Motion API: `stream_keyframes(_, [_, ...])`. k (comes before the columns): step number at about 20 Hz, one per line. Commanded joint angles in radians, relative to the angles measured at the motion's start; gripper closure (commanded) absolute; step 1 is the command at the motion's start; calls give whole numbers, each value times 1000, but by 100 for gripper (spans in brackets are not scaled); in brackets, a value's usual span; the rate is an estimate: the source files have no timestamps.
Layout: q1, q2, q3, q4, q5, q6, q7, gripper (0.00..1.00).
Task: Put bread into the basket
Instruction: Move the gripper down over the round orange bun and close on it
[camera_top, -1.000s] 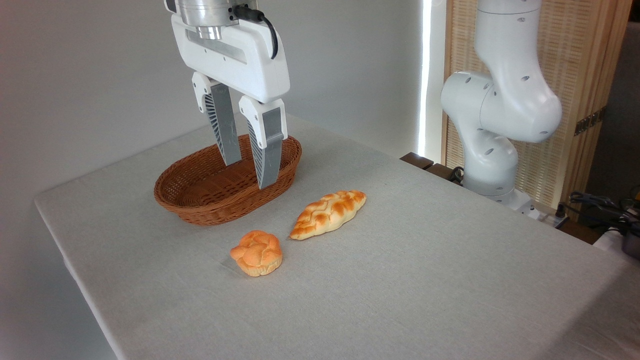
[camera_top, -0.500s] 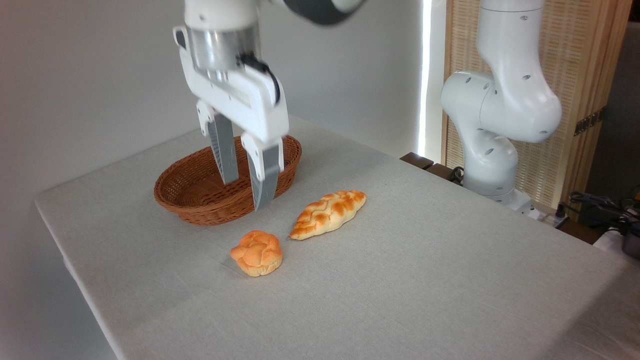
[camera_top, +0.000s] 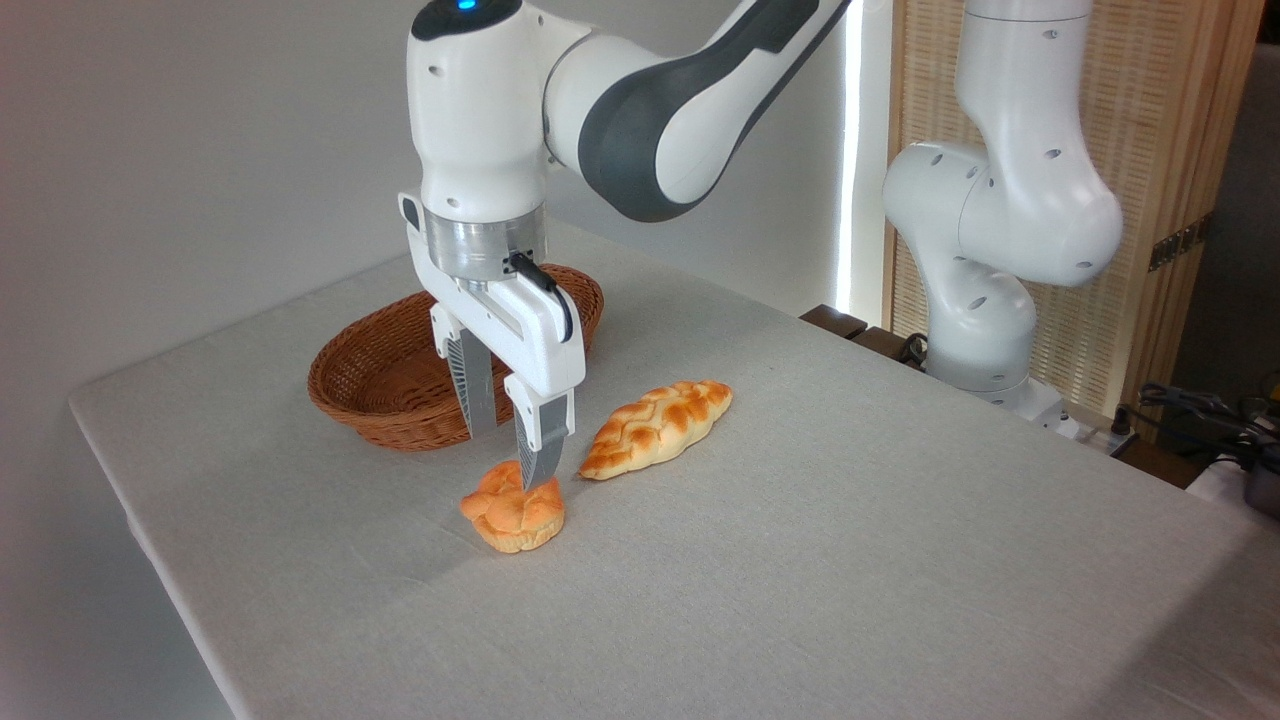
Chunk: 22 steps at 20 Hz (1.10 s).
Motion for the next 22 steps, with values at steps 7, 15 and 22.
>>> stream_keyframes(7, [-4, 39, -22, -66, 69, 115, 22, 8])
stream_keyframes(15, [-4, 46, -22, -66, 69, 146, 25, 65])
stream_keyframes(22, [-2, 43, -22, -59, 69, 128, 47, 68])
